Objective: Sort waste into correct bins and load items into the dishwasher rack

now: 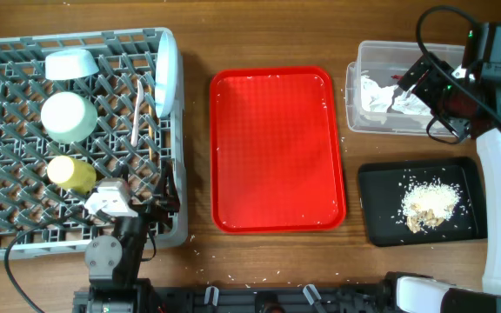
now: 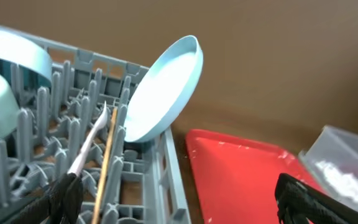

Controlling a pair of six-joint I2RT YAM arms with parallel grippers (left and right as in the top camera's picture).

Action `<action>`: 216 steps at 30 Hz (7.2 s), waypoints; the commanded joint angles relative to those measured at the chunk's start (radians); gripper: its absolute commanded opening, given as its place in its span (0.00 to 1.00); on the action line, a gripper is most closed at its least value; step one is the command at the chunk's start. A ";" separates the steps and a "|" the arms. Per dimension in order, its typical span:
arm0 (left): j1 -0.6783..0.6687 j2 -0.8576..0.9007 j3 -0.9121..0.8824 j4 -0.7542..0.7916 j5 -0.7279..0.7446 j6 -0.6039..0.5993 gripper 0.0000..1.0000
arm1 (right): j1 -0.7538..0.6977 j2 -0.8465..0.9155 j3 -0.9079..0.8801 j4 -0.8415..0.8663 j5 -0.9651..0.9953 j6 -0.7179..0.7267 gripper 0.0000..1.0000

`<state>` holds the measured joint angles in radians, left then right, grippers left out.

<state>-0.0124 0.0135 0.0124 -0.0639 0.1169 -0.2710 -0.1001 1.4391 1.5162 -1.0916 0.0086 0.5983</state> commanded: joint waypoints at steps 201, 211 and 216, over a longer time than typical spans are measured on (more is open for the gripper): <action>-0.003 -0.011 -0.007 -0.003 0.004 0.197 1.00 | 0.084 -1.435 -1.511 1.093 -0.077 -0.649 1.00; -0.003 -0.011 -0.007 -0.003 0.004 0.197 1.00 | 0.084 -1.435 -1.511 1.093 -0.077 -0.648 1.00; -0.003 -0.011 -0.007 -0.003 0.004 0.197 1.00 | 0.084 -1.435 -1.511 1.093 -0.077 -0.649 1.00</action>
<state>-0.0124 0.0128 0.0120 -0.0639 0.1169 -0.0902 -0.0113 0.0162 0.0067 -0.0002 -0.0845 -0.0570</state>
